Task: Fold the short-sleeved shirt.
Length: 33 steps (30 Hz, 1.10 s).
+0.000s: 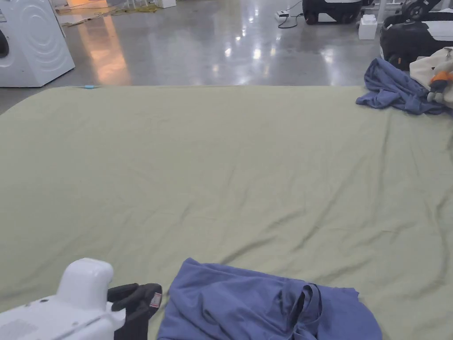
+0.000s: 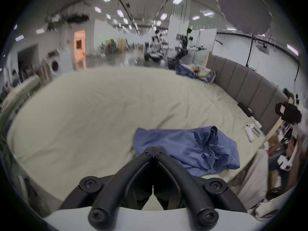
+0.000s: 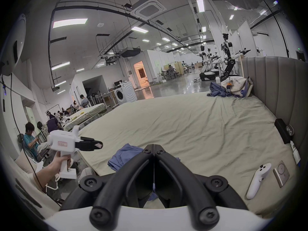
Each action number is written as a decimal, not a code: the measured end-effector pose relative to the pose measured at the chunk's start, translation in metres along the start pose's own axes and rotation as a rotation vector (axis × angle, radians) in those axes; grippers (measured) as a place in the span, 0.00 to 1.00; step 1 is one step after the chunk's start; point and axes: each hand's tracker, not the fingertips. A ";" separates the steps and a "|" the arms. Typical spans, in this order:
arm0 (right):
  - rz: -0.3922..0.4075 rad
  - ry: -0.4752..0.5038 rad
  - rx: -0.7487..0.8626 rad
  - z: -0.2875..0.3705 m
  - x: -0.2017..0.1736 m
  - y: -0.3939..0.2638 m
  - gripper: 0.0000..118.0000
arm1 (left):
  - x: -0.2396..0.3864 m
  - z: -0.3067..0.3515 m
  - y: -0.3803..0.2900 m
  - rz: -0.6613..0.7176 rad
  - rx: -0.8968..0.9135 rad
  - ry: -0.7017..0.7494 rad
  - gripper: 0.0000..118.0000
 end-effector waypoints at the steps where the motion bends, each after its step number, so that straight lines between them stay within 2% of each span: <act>1: 0.000 -0.001 -0.002 0.000 0.001 0.000 0.02 | -0.015 -0.011 0.008 0.044 -0.045 -0.058 0.00; 3: -0.003 -0.003 -0.012 -0.002 0.002 0.000 0.02 | -0.057 -0.041 0.031 0.156 -0.166 -0.225 0.00; 5: -0.004 -0.004 -0.022 -0.003 0.002 -0.001 0.02 | -0.091 -0.075 0.048 0.230 -0.303 -0.311 0.02; 6: -0.005 -0.006 -0.026 -0.004 0.002 -0.002 0.02 | -0.108 -0.096 0.055 0.265 -0.397 -0.347 0.18; 7: -0.007 -0.004 -0.032 -0.005 0.002 -0.002 0.02 | -0.117 -0.106 0.054 0.273 -0.398 -0.307 0.60; 8: -0.007 -0.001 -0.040 -0.006 0.002 -0.003 0.02 | -0.124 -0.118 0.051 0.292 -0.412 -0.297 0.79; 10: -0.004 -0.011 -0.053 -0.009 0.000 -0.003 0.02 | -0.140 -0.125 0.043 0.331 -0.389 -0.330 0.79; 11: -0.002 -0.011 -0.059 -0.010 0.000 -0.004 0.02 | -0.154 -0.128 0.039 0.432 -0.377 -0.441 0.79; 13: -0.004 -0.016 -0.070 -0.012 0.001 -0.004 0.02 | -0.155 -0.124 0.029 0.533 -0.335 -0.507 0.79; 16: -0.008 -0.019 -0.077 -0.014 0.002 -0.004 0.02 | -0.149 -0.123 0.022 0.506 -0.327 -0.497 0.79; 21: -0.013 -0.012 -0.078 -0.016 0.002 -0.005 0.02 | -0.146 -0.126 0.021 0.530 -0.317 -0.576 0.79; 26: -0.019 -0.012 -0.080 -0.014 0.002 -0.007 0.02 | -0.130 -0.138 0.023 0.457 -0.328 -0.592 0.79; 29: -0.021 -0.016 -0.081 -0.012 0.004 -0.010 0.02 | -0.127 -0.139 0.025 0.473 -0.337 -0.601 0.78; 30: -0.022 -0.017 -0.080 -0.011 0.005 -0.011 0.02 | -0.124 -0.138 0.025 0.467 -0.338 -0.596 0.75; 31: -0.025 -0.017 -0.079 -0.010 0.006 -0.011 0.02 | -0.120 -0.137 0.026 0.427 -0.354 -0.576 0.65; 32: -0.028 -0.015 -0.079 -0.009 0.007 -0.011 0.02 | -0.119 -0.136 0.027 0.369 -0.365 -0.530 0.48; 33: -0.031 -0.014 -0.077 -0.009 0.007 -0.012 0.02 | -0.115 -0.135 0.028 0.337 -0.371 -0.467 0.25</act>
